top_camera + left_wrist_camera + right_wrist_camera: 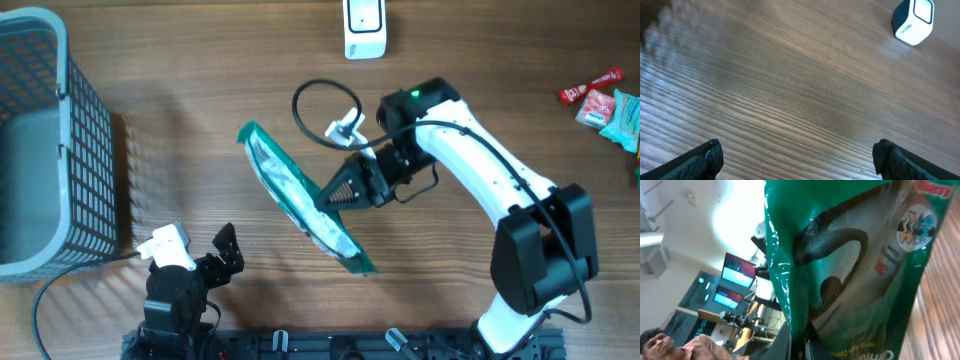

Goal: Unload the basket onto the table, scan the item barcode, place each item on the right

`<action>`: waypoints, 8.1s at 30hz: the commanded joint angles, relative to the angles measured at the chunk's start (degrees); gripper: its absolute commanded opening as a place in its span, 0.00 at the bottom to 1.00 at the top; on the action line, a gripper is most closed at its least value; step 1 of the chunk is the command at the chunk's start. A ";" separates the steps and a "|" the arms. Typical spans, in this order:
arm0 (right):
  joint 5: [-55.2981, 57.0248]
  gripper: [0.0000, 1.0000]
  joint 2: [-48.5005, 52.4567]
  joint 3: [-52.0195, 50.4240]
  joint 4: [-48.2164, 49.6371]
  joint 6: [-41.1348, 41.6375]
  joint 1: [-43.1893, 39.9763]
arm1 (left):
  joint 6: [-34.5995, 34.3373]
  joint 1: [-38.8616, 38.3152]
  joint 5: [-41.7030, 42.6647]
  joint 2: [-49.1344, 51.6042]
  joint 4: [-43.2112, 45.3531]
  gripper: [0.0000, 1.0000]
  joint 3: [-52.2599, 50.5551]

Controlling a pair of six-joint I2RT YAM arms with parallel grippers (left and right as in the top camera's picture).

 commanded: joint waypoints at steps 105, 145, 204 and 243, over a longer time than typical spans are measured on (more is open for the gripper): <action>69.72 1.00 -106.86 -78.75 103.30 75.45 -27.58 | 0.02 -0.42 0.07 -0.31 0.13 1.00 -0.33; 74.12 1.00 -106.79 -81.74 92.89 74.12 -27.39 | 28.39 7.78 9.86 -0.59 40.37 1.00 -13.07; 76.96 1.00 -105.46 -81.74 92.59 57.59 -27.21 | 28.37 9.05 9.70 -0.59 40.39 1.00 -13.07; 76.94 1.00 -106.84 -81.74 92.61 57.59 -27.17 | 28.37 10.25 9.68 -0.57 40.39 1.00 -13.07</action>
